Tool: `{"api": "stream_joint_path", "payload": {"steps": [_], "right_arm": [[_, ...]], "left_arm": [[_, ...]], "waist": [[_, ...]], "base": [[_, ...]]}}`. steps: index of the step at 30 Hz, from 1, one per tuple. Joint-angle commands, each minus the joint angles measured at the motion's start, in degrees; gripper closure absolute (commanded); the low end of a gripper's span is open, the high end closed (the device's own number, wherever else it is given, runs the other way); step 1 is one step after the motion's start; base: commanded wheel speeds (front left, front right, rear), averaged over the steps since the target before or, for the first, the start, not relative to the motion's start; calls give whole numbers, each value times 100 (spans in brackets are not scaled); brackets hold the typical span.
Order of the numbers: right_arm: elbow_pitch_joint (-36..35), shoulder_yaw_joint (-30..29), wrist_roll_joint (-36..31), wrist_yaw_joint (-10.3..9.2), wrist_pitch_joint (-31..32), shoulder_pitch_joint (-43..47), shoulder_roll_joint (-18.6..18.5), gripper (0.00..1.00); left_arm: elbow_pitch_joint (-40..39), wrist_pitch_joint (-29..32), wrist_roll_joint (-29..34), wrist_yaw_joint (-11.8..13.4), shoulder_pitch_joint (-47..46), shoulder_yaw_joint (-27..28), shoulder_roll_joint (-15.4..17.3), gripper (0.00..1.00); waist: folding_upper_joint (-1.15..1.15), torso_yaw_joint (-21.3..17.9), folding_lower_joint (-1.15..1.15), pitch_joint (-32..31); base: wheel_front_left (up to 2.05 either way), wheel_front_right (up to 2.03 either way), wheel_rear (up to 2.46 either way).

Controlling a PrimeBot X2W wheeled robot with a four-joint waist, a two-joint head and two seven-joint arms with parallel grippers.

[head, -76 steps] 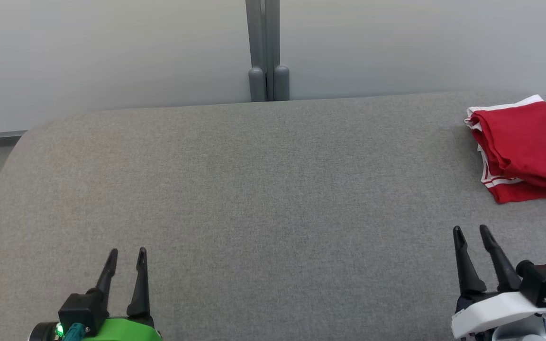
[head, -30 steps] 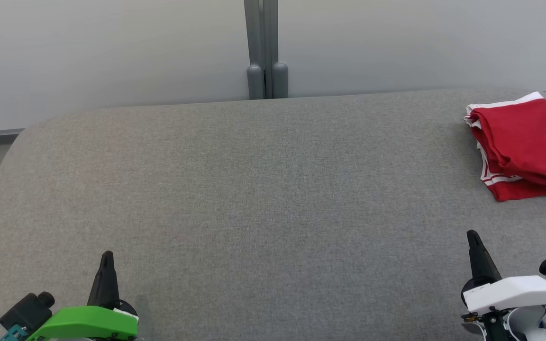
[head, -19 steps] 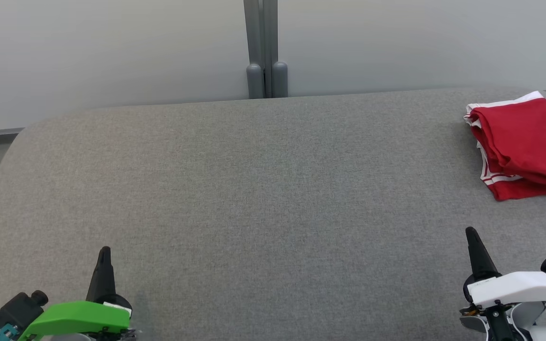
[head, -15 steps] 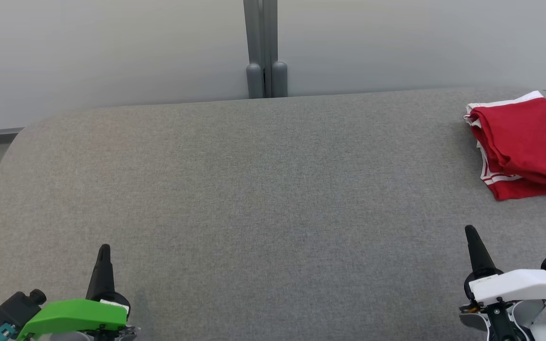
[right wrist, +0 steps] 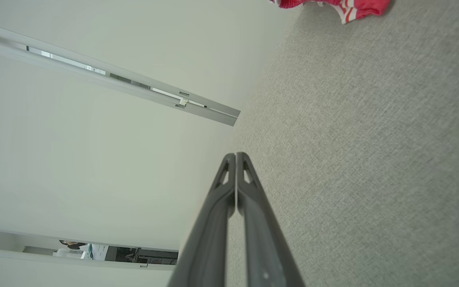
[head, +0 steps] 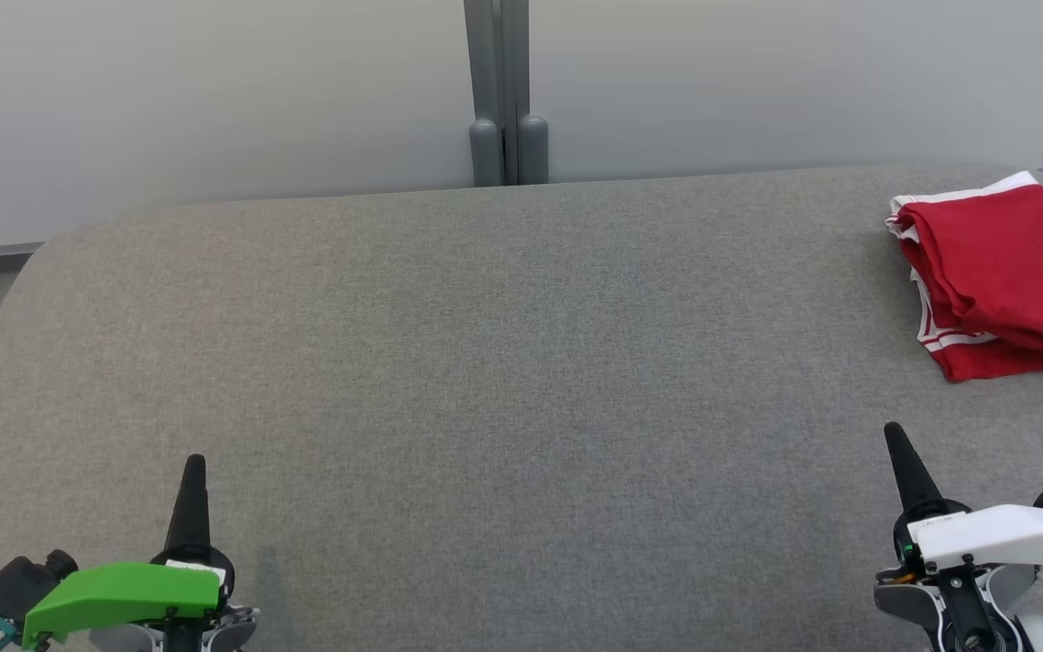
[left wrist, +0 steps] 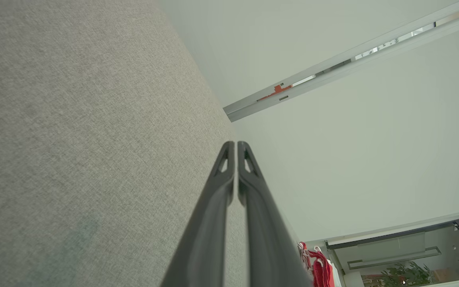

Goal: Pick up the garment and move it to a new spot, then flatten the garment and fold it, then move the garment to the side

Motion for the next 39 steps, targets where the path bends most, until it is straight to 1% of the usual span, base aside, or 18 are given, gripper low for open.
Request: {"api": "stream_joint_path", "payload": {"steps": [1, 24, 39], "right_arm": [[-20, -29, 143, 2, 46, -116, -10, 100], [35, -141, 1201, 2, 348, -256, 70, 100], [67, -201, 1785, 2, 515, -333, 106, 100]], "left_arm": [[-57, 38, -148, -33, -142, 32, 43, 100], [-94, 339, -1336, -47, -256, 122, 50, 100], [-109, 512, -1980, -46, -310, 173, 54, 100]], "waist": [[0, -1, 0, 2], [0, -12, 0, 29], [0, -20, 0, 47]], "base": [[0, 0, 0], [0, 0, 0], [0, 0, 0]]}}
